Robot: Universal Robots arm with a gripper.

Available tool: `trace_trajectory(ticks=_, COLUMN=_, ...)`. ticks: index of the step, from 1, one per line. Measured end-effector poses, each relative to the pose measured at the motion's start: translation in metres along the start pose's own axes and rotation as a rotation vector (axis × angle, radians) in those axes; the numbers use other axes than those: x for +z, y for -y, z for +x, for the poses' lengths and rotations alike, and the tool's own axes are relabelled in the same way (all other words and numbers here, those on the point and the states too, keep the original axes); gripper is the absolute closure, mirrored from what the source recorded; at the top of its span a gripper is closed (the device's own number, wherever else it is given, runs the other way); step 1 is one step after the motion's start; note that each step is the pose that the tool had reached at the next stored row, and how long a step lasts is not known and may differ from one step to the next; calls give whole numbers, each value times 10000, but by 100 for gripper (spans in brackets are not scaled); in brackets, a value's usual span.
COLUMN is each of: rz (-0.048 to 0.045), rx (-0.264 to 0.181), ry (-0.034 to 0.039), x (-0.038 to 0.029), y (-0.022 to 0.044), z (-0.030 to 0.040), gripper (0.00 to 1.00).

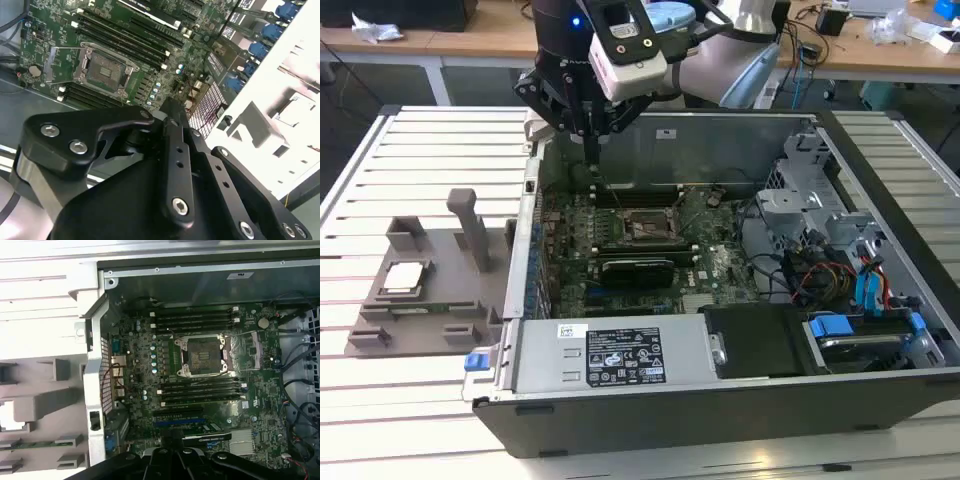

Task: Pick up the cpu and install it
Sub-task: 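Reach for the cpu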

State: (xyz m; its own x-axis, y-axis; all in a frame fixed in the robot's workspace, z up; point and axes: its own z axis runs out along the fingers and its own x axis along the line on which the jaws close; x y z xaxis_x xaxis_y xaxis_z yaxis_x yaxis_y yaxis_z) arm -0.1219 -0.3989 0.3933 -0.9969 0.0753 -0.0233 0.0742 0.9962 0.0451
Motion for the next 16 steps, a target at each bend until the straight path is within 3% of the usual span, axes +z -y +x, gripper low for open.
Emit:
trace_trajectory(ticks=3, rz=1, rx=0, ry=-1, x=-2, y=3, z=40, gripper=89)
trace_trajectory(ticks=11, rz=-1, rx=0, ry=1, x=-8, y=22, z=297, gripper=89)
trace_trajectory(ticks=16, rz=-1, rx=1, ry=1, x=-11, y=31, z=412, gripper=89)
